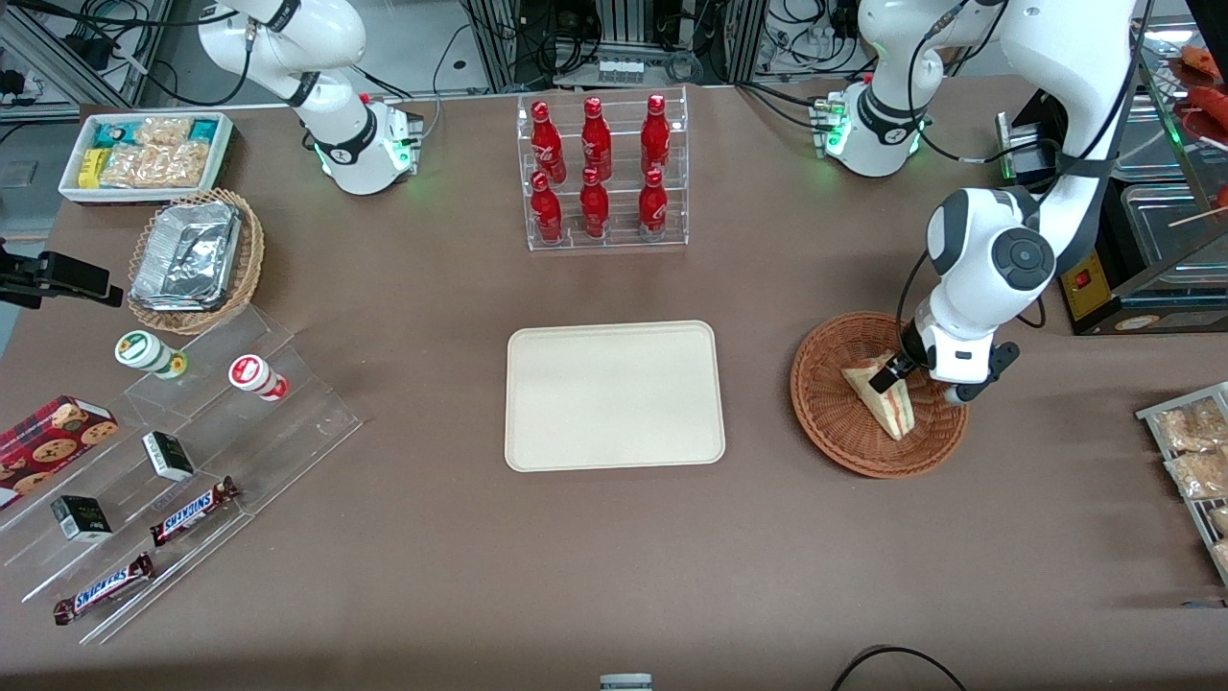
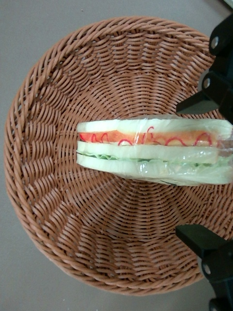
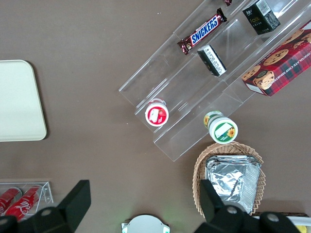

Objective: Place sandwich from basket to tray
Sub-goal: 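Lower the open left gripper around the sandwich and close it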

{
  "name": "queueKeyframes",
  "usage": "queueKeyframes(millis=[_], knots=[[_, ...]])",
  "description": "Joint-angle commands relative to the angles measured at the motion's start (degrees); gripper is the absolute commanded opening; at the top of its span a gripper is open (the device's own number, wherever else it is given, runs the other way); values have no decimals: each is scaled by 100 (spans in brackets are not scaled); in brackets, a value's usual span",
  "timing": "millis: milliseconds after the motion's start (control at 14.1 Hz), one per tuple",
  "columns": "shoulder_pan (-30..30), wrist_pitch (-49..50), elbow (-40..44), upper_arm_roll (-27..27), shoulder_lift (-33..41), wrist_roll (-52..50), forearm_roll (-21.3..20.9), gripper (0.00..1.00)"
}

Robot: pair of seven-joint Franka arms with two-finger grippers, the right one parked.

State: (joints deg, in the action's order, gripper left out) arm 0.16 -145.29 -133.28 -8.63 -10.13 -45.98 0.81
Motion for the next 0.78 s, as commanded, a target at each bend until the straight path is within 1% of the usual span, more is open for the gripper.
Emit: queueKeyframes(millis=[0, 425, 496, 567, 638, 709], knots=[[-86, -96, 47, -7, -59, -148, -20, 100], [-139, -105, 65, -7, -226, -148, -37, 99], [-147, -96, 100, -7, -261, -148, -37, 75], [-139, -87, 109, -7, -270, -122, -55, 21], [-139, -52, 118, -7, -253, -35, -90, 0], [-147, 18, 187, -7, -244, -17, -116, 0]])
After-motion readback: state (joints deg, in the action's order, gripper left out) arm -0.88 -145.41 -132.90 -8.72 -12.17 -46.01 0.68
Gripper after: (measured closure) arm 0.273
